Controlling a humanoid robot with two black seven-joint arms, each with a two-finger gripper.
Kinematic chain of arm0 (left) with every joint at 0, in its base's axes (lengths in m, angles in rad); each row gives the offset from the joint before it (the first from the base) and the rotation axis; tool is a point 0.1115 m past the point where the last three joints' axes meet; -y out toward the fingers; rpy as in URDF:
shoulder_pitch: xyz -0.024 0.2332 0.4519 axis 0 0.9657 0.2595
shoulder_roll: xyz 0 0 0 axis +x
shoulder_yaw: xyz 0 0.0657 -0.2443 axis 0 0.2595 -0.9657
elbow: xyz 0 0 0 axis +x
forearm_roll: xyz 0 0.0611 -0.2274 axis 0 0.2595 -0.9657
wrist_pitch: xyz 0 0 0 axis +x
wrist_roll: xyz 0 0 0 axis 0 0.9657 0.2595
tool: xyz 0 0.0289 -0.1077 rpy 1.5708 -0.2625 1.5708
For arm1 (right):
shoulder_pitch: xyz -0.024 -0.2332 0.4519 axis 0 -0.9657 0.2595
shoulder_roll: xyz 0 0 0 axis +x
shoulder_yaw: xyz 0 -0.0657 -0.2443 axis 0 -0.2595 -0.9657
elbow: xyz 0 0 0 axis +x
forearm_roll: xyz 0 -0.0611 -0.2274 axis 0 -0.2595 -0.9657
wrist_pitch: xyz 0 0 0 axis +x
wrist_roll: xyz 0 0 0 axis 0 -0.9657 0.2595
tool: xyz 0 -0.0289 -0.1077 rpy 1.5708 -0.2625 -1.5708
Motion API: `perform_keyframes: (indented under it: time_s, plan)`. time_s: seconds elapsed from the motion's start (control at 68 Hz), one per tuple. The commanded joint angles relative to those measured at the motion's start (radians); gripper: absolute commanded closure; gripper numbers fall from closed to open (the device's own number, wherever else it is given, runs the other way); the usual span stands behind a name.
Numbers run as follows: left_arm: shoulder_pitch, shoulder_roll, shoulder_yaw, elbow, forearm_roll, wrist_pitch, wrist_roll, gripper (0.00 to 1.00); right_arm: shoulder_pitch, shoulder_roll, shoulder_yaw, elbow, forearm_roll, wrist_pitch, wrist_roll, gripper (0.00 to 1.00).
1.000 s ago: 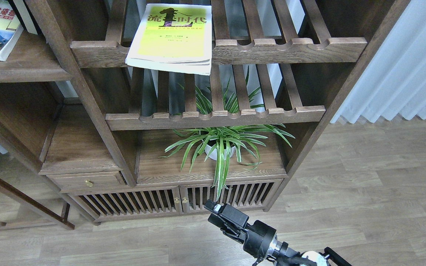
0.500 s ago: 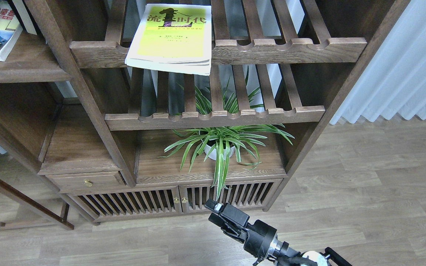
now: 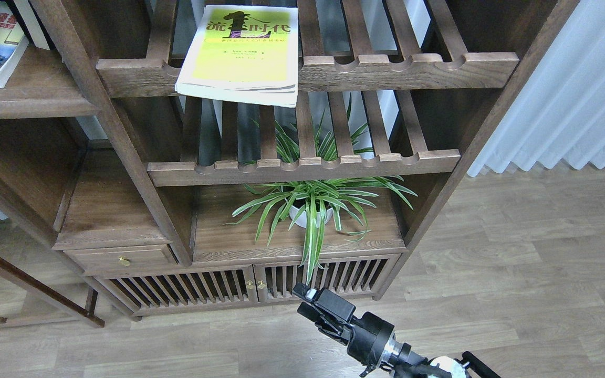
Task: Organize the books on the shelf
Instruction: 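Place the maroon book on the side shelf and withdraw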
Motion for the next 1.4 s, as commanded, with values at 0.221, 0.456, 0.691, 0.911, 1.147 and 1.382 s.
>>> perform_keyframes:
  time_s: [0.221, 0.456, 0.691, 0.911, 1.147, 1.382]
  plan:
    - [-0.008, -0.116, -0.001, 0.101, 0.036, 0.0, 0.0, 0.95, -0.008, 0.0, 0.001, 0.003, 0.0, 0.0, 0.0, 0.01]
    - [-0.004, -0.126, 0.0, 0.104, 0.042, 0.0, 0.0, 0.46, -0.009, 0.0, 0.003, 0.003, 0.0, 0.0, 0.0, 0.01]
    - [-0.007, -0.124, 0.0, 0.089, 0.056, 0.0, 0.0, 0.15, -0.016, 0.0, 0.001, 0.003, 0.0, 0.0, 0.0, 0.01]
    - [-0.007, -0.12, -0.007, 0.0, 0.053, 0.0, 0.0, 0.01, -0.019, 0.0, 0.001, 0.003, 0.0, 0.0, 0.0, 0.01]
    - [-0.007, -0.112, -0.017, -0.033, 0.053, 0.0, 0.0, 0.01, -0.025, 0.0, 0.001, 0.005, -0.001, 0.0, 0.0, 0.01]
    - [0.002, -0.072, -0.001, -0.033, 0.044, 0.0, 0.0, 0.32, -0.025, 0.0, 0.001, 0.005, -0.001, 0.0, 0.0, 0.01]
